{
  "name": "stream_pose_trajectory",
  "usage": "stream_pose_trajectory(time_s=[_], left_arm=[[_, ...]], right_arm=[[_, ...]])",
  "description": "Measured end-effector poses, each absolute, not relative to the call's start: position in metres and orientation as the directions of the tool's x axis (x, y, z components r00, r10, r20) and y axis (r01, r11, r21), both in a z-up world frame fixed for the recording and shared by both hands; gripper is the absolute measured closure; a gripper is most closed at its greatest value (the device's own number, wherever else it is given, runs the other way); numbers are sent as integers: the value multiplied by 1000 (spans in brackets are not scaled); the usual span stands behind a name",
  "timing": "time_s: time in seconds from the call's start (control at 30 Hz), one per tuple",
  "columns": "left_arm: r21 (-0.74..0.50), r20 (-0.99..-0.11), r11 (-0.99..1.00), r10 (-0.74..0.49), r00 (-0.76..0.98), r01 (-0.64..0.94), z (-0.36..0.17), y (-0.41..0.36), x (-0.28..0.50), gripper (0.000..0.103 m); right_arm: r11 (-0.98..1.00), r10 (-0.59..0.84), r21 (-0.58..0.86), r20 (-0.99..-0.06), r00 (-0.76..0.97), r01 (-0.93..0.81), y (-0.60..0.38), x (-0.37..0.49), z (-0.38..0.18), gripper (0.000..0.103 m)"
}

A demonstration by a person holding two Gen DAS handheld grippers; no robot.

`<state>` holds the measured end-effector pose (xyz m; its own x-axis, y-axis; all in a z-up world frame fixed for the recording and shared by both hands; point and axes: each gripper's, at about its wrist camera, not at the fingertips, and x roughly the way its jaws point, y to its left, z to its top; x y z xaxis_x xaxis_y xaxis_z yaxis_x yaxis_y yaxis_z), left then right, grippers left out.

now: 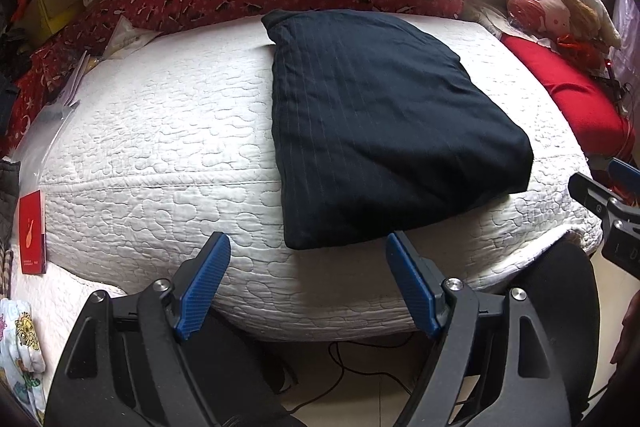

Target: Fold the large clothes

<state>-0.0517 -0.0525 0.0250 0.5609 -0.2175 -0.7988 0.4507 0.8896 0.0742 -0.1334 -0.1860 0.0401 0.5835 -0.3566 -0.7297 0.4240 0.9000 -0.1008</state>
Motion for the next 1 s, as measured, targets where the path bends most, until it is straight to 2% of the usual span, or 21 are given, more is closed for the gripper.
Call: stream_pose_trajectory(time_s=[0.7,1.0], left_arm=[[58,-844,881,-208,494,470,17,-58,-55,23],[-35,-870,929,-210,447,368,10,-20,-31,23]], right_arm=[[903,-346,-93,-736,582,419,-194,-139,32,15],[922,-134,148,-745,654,358,-214,-88,19,15]])
